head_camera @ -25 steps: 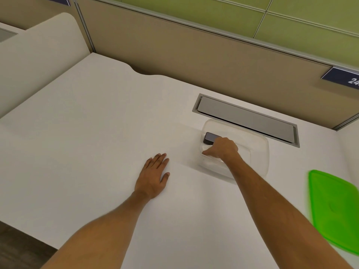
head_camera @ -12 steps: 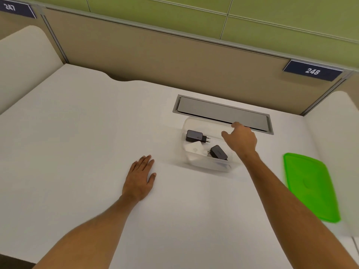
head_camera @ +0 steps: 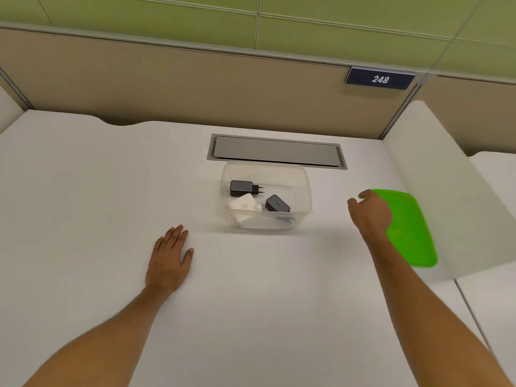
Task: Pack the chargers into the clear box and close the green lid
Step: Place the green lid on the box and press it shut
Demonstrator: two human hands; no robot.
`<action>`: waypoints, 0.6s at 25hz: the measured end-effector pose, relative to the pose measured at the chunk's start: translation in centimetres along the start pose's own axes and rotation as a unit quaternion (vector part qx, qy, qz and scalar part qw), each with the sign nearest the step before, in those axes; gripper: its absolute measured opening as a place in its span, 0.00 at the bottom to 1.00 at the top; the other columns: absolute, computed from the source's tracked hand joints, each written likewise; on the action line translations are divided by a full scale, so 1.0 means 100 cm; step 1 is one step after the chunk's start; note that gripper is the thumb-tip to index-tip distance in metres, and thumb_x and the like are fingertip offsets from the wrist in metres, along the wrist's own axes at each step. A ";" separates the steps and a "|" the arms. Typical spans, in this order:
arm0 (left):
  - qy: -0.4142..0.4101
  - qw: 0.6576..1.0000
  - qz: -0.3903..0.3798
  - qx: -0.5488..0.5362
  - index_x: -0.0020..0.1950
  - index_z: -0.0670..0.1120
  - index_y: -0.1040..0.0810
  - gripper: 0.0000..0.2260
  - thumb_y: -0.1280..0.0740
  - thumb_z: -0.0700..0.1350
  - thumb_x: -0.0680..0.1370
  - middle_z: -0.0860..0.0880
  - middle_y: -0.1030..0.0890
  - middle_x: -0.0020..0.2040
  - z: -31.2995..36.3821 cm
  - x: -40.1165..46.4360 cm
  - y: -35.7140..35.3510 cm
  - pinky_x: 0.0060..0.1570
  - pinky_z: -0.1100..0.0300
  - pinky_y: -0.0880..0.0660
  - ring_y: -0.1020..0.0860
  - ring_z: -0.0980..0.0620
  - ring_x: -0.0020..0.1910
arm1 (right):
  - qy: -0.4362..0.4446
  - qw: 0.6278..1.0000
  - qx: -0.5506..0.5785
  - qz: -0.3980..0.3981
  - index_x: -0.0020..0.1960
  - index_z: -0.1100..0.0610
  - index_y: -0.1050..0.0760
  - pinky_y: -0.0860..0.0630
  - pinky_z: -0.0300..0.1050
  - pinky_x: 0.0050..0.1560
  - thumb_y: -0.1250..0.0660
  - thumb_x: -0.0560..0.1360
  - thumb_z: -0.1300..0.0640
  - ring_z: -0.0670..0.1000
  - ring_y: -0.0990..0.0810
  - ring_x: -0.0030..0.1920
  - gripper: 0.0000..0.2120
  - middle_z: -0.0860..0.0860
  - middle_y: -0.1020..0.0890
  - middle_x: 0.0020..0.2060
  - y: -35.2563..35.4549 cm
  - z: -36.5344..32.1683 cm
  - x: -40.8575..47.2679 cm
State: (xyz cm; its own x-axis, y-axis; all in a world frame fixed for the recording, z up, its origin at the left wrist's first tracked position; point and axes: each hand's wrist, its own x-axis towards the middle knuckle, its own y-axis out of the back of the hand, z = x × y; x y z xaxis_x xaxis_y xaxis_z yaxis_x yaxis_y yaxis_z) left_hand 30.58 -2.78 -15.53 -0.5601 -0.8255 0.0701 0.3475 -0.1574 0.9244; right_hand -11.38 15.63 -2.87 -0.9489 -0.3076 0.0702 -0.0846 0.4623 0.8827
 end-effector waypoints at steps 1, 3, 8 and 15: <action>0.001 1.000 -0.003 0.001 0.73 0.47 0.36 0.27 0.49 0.55 0.77 0.49 0.37 0.75 0.000 0.000 0.000 0.74 0.53 0.49 0.43 0.51 0.75 | -0.018 1.000 -0.013 -0.004 0.58 0.57 0.22 0.26 0.49 0.50 0.35 0.71 0.54 0.63 0.20 0.53 0.17 0.60 0.17 0.51 0.001 0.014 -0.002; 0.002 1.000 -0.008 0.003 0.73 0.46 0.36 0.26 0.48 0.54 0.77 0.49 0.37 0.76 0.000 0.000 0.001 0.74 0.53 0.49 0.43 0.51 0.75 | -0.042 0.998 -0.048 -0.020 0.56 0.60 0.22 0.26 0.50 0.49 0.35 0.70 0.57 0.64 0.20 0.52 0.15 0.62 0.17 0.50 0.001 0.042 -0.006; 0.001 1.000 -0.013 0.008 0.73 0.45 0.36 0.27 0.48 0.54 0.77 0.49 0.37 0.76 0.000 0.000 0.001 0.74 0.53 0.50 0.43 0.51 0.75 | -0.068 0.986 -0.145 -0.050 0.54 0.61 0.22 0.29 0.51 0.54 0.35 0.69 0.59 0.62 0.21 0.54 0.15 0.61 0.19 0.52 0.001 0.093 -0.020; 0.002 1.000 -0.015 0.016 0.74 0.45 0.36 0.27 0.49 0.54 0.76 0.48 0.38 0.76 0.002 0.000 0.002 0.74 0.52 0.49 0.43 0.50 0.75 | -0.045 0.979 -0.197 -0.029 0.49 0.62 0.20 0.31 0.52 0.54 0.35 0.69 0.59 0.62 0.23 0.53 0.12 0.61 0.21 0.49 -0.005 0.113 -0.030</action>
State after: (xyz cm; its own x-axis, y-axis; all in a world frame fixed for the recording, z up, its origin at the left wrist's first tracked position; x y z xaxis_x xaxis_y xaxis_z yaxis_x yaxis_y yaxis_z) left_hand 30.46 -2.73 -15.26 -0.5666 -0.8230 0.0407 0.3064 -0.1646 0.9376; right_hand -11.96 25.66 -8.79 -0.9706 -0.2404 -0.0108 -0.0319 0.0843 0.9959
